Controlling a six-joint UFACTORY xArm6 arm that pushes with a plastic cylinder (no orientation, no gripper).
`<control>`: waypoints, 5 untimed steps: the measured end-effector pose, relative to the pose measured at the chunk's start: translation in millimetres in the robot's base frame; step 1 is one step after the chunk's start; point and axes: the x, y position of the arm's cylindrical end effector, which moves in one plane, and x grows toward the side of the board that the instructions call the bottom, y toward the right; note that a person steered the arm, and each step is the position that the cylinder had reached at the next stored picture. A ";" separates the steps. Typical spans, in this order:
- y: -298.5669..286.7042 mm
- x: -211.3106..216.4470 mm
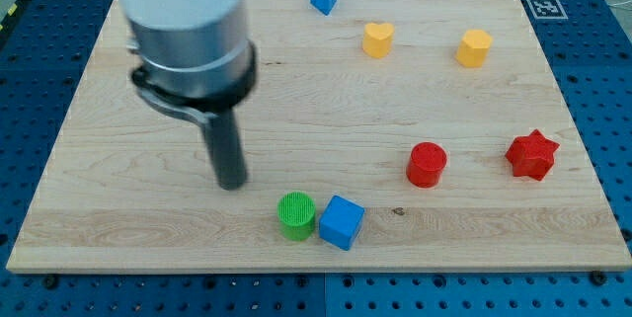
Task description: Push the green star down a bit
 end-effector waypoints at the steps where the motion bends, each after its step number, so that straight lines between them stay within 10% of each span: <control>1: -54.9 -37.4; 5: -109.0 -169.2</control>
